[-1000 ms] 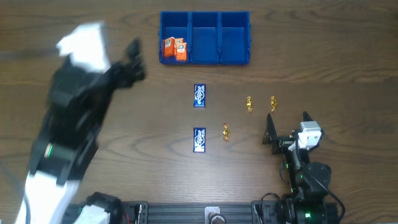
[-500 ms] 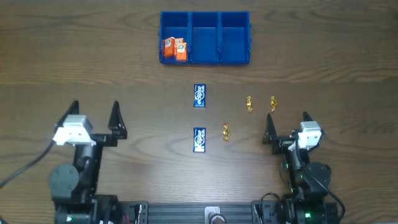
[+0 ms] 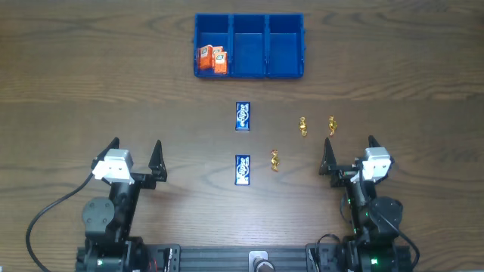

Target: Sort Candies Into Trays

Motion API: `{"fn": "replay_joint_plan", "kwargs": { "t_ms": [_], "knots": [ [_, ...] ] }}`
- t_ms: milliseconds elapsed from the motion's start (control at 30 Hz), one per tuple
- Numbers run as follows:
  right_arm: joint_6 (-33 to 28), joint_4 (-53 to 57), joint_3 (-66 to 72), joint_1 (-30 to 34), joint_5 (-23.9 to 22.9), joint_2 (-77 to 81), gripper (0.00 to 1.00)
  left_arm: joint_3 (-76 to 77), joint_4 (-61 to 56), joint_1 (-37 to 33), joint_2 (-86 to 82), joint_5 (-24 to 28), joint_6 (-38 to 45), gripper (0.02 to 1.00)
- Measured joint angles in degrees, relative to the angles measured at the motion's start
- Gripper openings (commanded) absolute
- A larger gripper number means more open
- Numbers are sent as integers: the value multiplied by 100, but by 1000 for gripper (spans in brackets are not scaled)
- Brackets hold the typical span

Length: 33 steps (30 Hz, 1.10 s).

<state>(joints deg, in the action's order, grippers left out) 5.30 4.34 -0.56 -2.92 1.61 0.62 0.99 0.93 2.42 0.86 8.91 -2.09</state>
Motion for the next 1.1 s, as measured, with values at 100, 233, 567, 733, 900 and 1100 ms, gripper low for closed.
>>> {"fn": "replay_joint_plan", "kwargs": {
  "t_ms": [100,233,567,733,900,1100],
  "knots": [
    [0,0,0,0,0,0,998,28,52,-2,-7,0,7,998],
    [2,0,0,0,0,0,1000,33,59,-2,-7,0,42,998],
    [0,0,0,0,0,0,998,33,61,-2,-7,0,46,996],
    [2,0,0,0,-2,0,1000,33,59,-2,-7,0,46,996],
    [2,-24,0,0,48,0,1000,33,61,-2,-7,0,46,998],
    [343,-787,-39,0,1034,267,998,33,59,-2,-7,-2,48,998]
  ]
}}
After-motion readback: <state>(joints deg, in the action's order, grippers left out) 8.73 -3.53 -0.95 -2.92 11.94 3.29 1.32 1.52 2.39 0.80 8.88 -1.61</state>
